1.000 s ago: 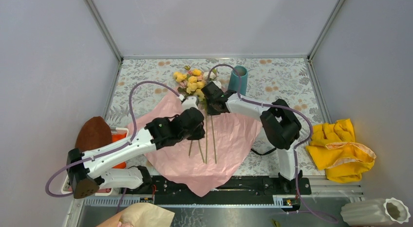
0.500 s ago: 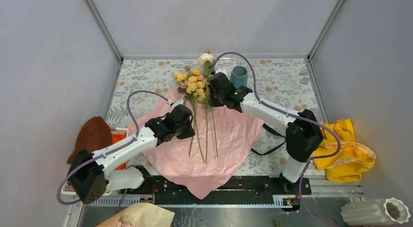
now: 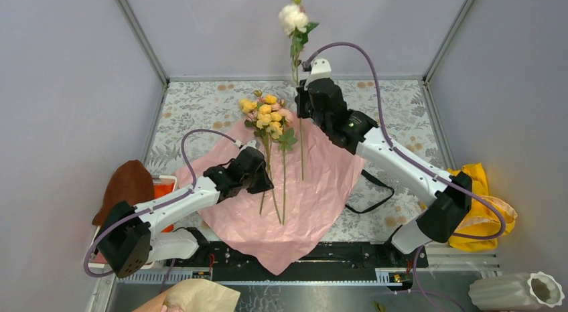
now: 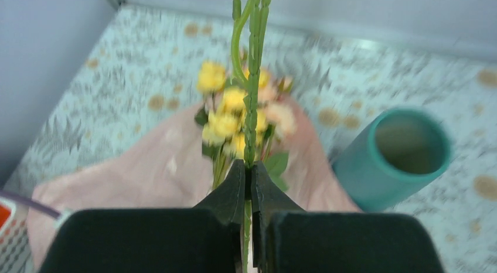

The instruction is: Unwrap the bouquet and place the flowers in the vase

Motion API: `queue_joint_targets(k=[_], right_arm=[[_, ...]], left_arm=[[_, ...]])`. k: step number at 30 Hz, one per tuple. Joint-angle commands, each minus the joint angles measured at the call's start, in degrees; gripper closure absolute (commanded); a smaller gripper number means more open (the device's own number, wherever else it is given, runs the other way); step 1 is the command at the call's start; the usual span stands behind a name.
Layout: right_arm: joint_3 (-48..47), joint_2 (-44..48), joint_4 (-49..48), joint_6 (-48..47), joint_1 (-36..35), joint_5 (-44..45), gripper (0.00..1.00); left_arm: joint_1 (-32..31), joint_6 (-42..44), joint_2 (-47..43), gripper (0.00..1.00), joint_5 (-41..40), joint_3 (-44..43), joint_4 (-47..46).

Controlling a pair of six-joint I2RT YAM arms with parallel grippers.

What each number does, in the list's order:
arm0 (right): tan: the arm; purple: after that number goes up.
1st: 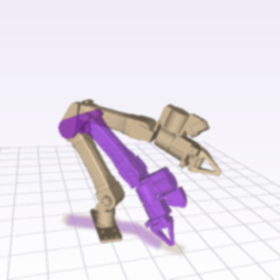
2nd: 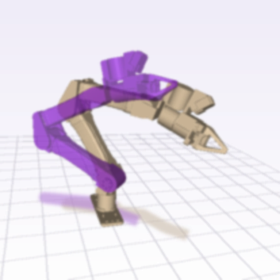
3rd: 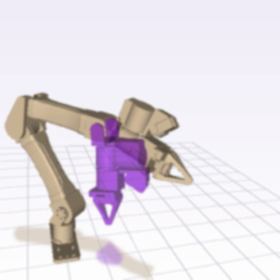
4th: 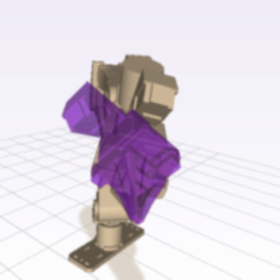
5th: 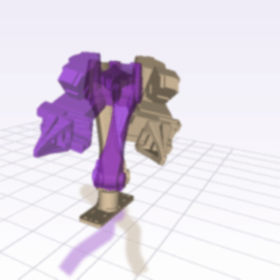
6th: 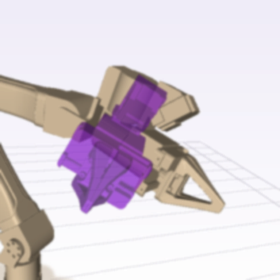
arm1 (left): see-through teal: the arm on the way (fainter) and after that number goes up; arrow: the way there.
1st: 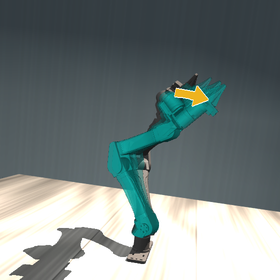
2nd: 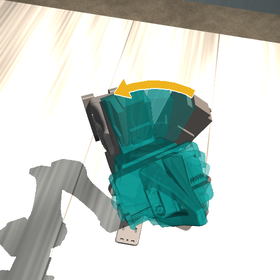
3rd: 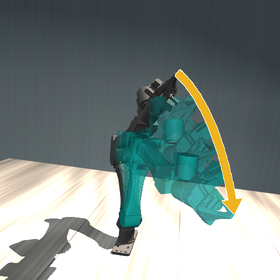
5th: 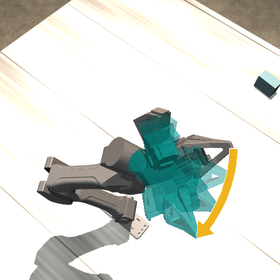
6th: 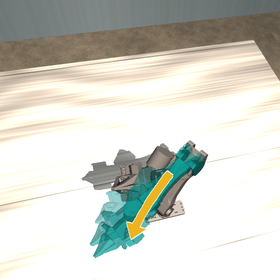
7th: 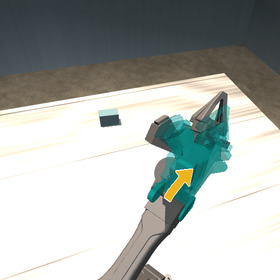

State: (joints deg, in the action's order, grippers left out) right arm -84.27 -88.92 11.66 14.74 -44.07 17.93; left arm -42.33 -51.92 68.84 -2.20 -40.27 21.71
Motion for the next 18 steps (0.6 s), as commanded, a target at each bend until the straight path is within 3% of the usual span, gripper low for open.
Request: queue_joint_targets(k=[1,4,6,8,13,18], right_arm=[[-7.10,3.48,-10.71,-9.88,0.30,13.11,1.00],[-8.49,3.69,-19.53,-17.36,0.29,18.74,1.00],[-7.71,3.85,-33.33,-28.19,0.27,22.53,1.00],[-8.13,2.79,-39.58,-34.09,0.33,23.56,1.00],[-13.33,-2.36,-45.39,-43.81,1.15,25.14,1.00],[-14.46,-5.33,-48.17,-46.44,3.70,24.43,1.00]], left_arm=[[0.32,-0.13,0.59,0.90,1.93,0.04,-4.92],[0.32,0.13,0.19,0.91,1.77,0.01,-4.76],[0.39,0.80,-0.59,0.91,0.83,0.10,-4.73],[0.33,1.32,-0.60,0.91,0.99,-0.02,-4.90],[0.31,1.97,0.62,0.92,1.32,-0.65,-4.93],[0.41,2.50,1.90,0.92,1.12,-1.23,-4.85]])
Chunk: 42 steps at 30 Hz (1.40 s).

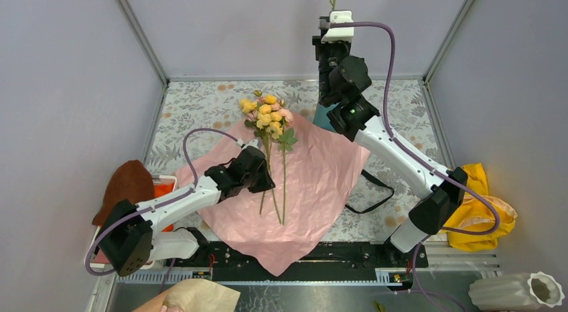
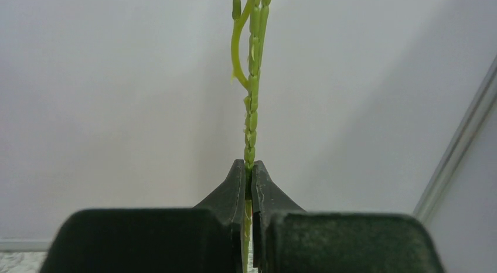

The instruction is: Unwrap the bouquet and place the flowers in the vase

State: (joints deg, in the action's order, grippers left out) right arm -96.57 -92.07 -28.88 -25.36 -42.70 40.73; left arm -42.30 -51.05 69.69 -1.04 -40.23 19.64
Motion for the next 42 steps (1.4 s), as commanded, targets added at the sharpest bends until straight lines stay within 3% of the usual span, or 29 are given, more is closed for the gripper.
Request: queue_joint_targets(k=[1,14,21,42], right_arm=[[-1.87,-2.54,-8.39,-6.61,2.94,1.30,1.00],[5.23,-4.05,-9.65,3.24,10.51,-1.92,1.00],[11.81,-4.15,-10.63,6.89,11.14,-1.49,1.00],[16.90,-4.09,-8.36,10.38,11.18,-0.93,1.00]], left_arm=[[0.38,1.72,1.25,0.92,0.10,-1.38,-2.87],[0.38,1.70,3.88,0.93,0.76,-2.06,-3.72],[0.39,1.48,4.75,0.93,0.77,-1.70,-4.04],[0.43,1.06,6.49,0.94,2.88,-0.97,-6.04]])
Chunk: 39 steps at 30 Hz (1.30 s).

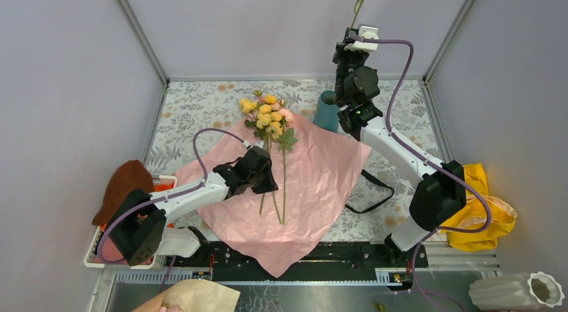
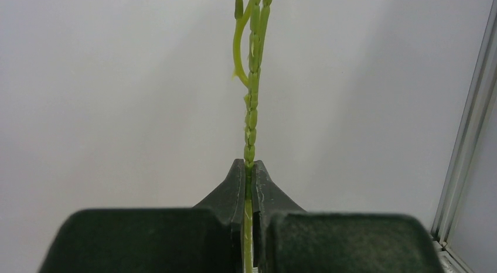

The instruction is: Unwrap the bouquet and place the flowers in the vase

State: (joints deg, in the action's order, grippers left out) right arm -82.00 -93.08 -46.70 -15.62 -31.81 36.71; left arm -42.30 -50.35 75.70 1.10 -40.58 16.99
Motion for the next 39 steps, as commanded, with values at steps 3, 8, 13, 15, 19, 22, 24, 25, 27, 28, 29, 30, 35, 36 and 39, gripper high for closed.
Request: queue_joint_targets(k=[3,8,13,15,19,22,24,25,27,28,29,30,35,36,39], right_arm=[[1.68,-2.56,9.66,0.91,0.34,2.56,1.00],[-1.18,-1.46,11.33,0.67,0.26,1.47,1.00],[-2.82,-0.38,11.10,-0.56,0.33,1.09,1.00],[-4.22,-0.43,11.64,-1.23,0.28,1.05,1.00],[-6.77,-0.70,11.98,-2.61,0.26,0.90,1.00],[-7.06,-0.62,11.05,-3.66,0.32,0.83,1.00],[-7.64,-0.61,11.07,-4.03,0.29,0.81,1.00],[-7.85,-0.61,11.17,-4.07,0.26,0.72,1.00],[-8.20,-0.46,11.36,-4.00,0.28,0.41,1.00],[-8.38,-0.37,11.47,-3.94,0.29,0.12,1.00],[-8.55,-0.28,11.46,-3.94,0.28,0.12,1.00],[-8.80,-0.26,11.44,-3.88,0.33,0.07,1.00],[-12.06,-0.56,13.55,-3.24,0.26,-1.20,1.00],[-12.62,-0.67,13.86,-3.20,0.26,-1.39,1.00],[-13.37,-0.49,14.18,-2.98,0.31,-1.91,1.00]], left_arm=[[0.44,0.25,0.61,0.94,0.70,-0.56,-3.58],[0.48,0.43,0.92,0.94,0.76,-0.78,-3.59],[0.47,0.51,1.09,0.94,0.74,-0.87,-3.78],[0.53,0.51,1.18,0.94,0.75,-0.81,-3.83],[0.49,0.51,1.27,0.94,0.98,-0.79,-3.97],[0.52,0.50,1.00,0.94,0.88,-0.61,-3.87],[0.59,0.49,0.77,0.94,0.75,-0.56,-3.77],[0.56,0.44,0.61,0.94,0.67,-0.58,-3.60],[0.58,0.43,0.50,0.94,0.55,-0.43,-3.60],[0.63,0.36,0.48,0.94,0.56,-0.39,-3.57],[0.69,0.34,0.50,0.94,0.54,-0.38,-3.59],[0.65,0.34,0.57,0.94,0.55,-0.39,-3.55],[0.64,0.34,0.50,0.94,0.74,-0.47,-3.55],[0.69,0.34,0.43,0.94,0.74,-0.42,-3.51],[0.72,0.26,0.24,0.94,0.57,-0.22,-3.60]])
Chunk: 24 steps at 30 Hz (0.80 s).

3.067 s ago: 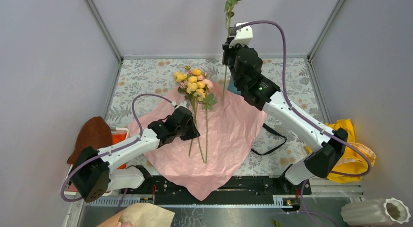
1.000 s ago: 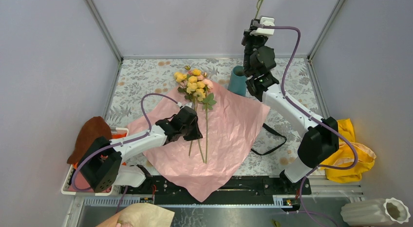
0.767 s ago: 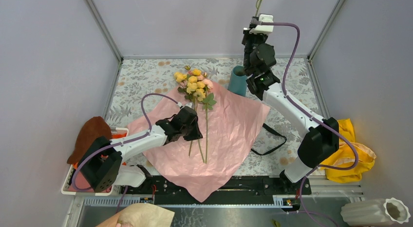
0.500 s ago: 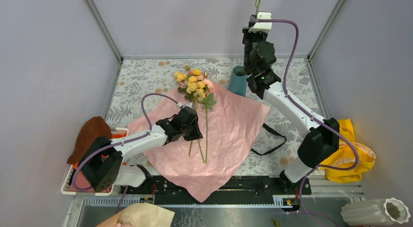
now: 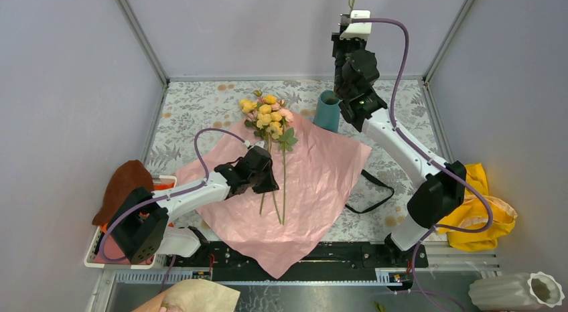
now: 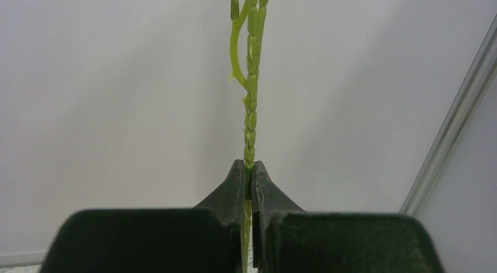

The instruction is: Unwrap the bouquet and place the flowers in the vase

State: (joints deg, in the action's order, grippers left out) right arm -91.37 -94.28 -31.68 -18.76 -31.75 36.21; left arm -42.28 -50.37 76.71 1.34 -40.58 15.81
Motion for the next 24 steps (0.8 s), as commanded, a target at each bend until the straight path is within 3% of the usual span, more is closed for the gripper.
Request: queue_joint_targets(k=[1,14,24], right_arm=[[-4.18,0.82,-0.50,0.29,0.27,-1.40,1.00],[-0.69,0.73,-0.28,1.69,0.28,-0.92,1.00],[9.84,3.27,-1.97,6.65,0.21,0.21,1.00]], left_arm=[[0.71,0.27,-0.86,0.94,0.32,-0.14,-2.42],[0.72,0.27,-0.76,0.94,0.63,-0.18,-2.63],[0.71,0.34,-0.27,0.94,0.98,-0.21,-2.97]])
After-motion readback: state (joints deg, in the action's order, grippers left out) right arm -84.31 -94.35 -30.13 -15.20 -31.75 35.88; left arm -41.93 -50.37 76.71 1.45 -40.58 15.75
